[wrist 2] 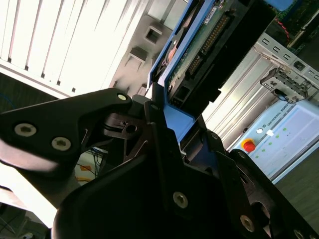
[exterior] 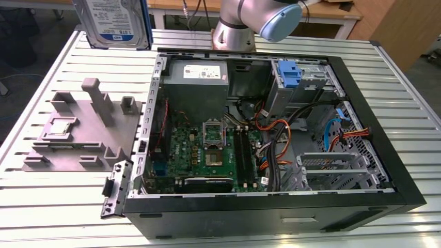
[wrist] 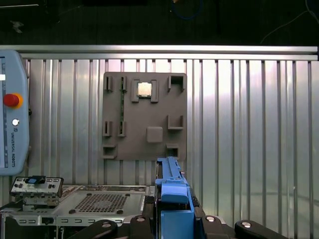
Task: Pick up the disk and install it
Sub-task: 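Pick up the disk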
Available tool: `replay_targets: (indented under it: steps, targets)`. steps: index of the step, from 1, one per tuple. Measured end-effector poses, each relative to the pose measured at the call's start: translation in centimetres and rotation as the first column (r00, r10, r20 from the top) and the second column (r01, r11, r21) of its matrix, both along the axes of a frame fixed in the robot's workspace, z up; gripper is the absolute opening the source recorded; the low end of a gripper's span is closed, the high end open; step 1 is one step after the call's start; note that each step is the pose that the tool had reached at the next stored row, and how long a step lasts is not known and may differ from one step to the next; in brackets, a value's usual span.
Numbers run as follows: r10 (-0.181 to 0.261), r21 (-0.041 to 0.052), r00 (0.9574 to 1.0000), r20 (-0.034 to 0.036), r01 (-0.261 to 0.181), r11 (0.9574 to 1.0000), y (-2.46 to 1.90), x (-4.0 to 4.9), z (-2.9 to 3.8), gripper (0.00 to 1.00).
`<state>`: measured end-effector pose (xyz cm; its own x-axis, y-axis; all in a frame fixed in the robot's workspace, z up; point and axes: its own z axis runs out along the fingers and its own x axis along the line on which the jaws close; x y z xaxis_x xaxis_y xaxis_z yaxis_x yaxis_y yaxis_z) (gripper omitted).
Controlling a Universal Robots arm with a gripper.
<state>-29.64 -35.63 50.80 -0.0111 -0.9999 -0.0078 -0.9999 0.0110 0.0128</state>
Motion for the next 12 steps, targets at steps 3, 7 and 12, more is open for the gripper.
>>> replay_targets:
  steps: [3, 7, 12]
  targets:
    - [0.000, 0.0000, 1.0000, 0.0000, 0.000, 1.0000, 0.00, 0.01, 0.00, 0.36]
    - [0.000, -0.0001, 1.0000, 0.0000, 0.000, 1.0000, -0.21, 0.01, 0.00, 0.36]
    - [0.000, 0.0001, 1.0000, 0.0001, 0.000, 1.0000, -1.40, 0.14, -0.02, 0.36]
